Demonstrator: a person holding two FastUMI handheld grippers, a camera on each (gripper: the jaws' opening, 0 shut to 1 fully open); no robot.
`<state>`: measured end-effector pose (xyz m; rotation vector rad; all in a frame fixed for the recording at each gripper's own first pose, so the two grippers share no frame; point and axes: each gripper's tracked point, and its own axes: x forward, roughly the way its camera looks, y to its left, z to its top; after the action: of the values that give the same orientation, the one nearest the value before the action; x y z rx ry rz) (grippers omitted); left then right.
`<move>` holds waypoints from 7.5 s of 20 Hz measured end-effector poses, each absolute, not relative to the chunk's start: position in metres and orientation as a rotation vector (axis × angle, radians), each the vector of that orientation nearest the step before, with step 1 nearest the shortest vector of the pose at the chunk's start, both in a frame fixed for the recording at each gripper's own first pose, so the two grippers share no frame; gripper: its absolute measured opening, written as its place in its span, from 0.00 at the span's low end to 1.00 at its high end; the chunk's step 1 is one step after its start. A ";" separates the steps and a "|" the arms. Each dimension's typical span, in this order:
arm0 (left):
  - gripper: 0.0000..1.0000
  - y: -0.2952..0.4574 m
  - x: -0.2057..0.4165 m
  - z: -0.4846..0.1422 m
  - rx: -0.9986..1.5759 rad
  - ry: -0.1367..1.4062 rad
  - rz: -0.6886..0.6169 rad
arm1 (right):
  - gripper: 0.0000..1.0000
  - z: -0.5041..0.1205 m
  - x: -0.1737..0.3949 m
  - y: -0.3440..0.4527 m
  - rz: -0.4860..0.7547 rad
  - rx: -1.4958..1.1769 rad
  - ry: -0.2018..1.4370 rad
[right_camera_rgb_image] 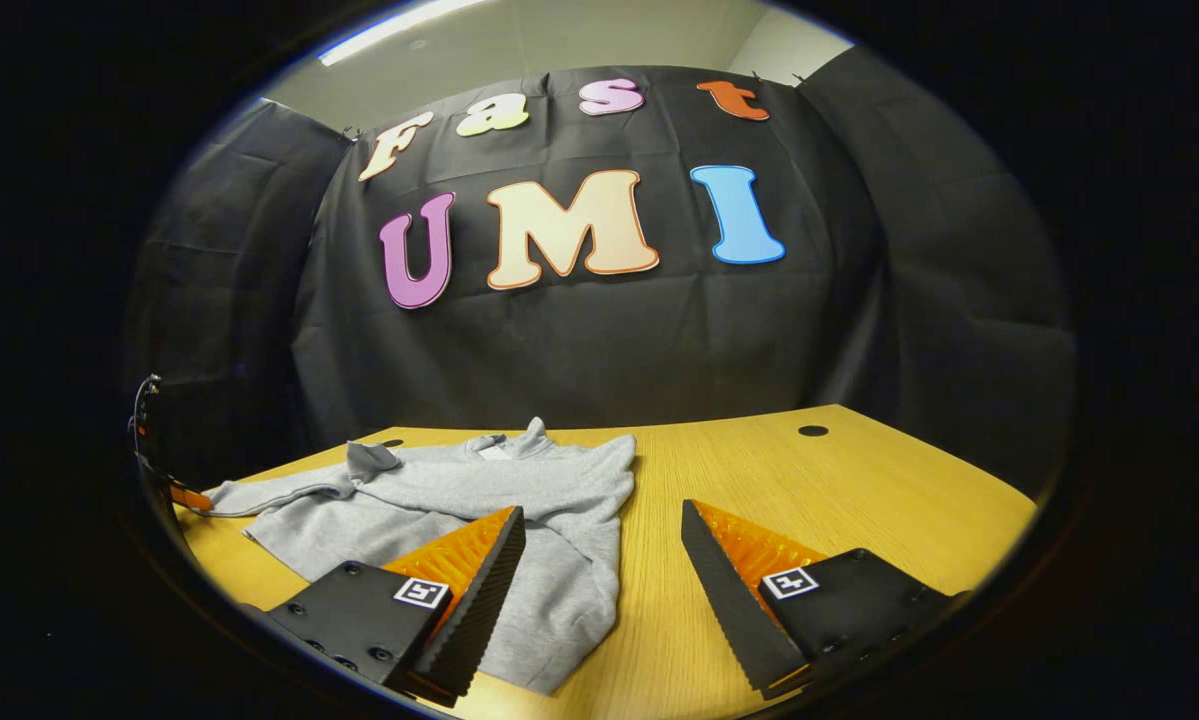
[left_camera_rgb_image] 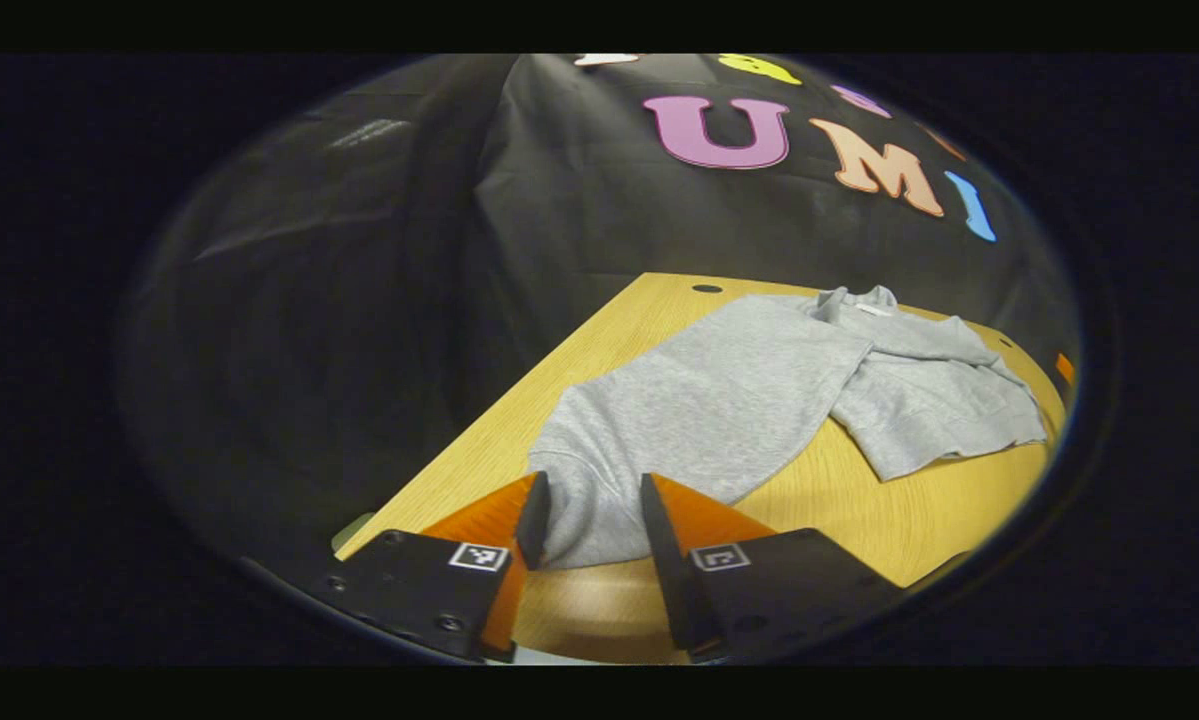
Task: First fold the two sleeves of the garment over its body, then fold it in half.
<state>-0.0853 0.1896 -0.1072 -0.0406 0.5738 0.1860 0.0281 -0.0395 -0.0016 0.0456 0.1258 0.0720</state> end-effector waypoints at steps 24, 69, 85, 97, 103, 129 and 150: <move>0.00 0.134 -0.025 0.017 0.080 0.323 0.088 | 0.98 -0.023 0.027 -0.041 0.077 0.084 0.147; 0.94 -0.347 0.174 0.052 0.063 0.202 -0.670 | 0.98 -0.015 0.025 -0.057 0.034 0.145 0.096; 0.96 -0.108 0.056 0.072 0.060 0.227 -0.424 | 0.97 -0.032 0.009 -0.027 0.059 0.133 0.217; 0.97 -0.030 -0.032 -0.047 0.050 0.575 -0.302 | 0.98 -0.082 -0.017 0.010 0.109 0.030 0.524; 0.96 -0.020 -0.042 -0.081 0.046 0.671 -0.283 | 0.98 -0.101 -0.022 0.015 0.105 -0.009 0.609; 0.07 -0.024 -0.049 -0.090 -0.052 0.664 -0.322 | 0.17 -0.107 -0.045 0.043 0.183 0.121 0.666; 0.00 -0.029 -0.002 -0.020 -0.156 0.499 -0.381 | 0.05 -0.033 0.008 0.054 0.235 0.074 0.532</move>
<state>-0.0021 -0.0293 -0.0201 -0.1556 0.4993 -0.3811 0.0081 0.0541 -0.0325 0.0737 0.5321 0.2354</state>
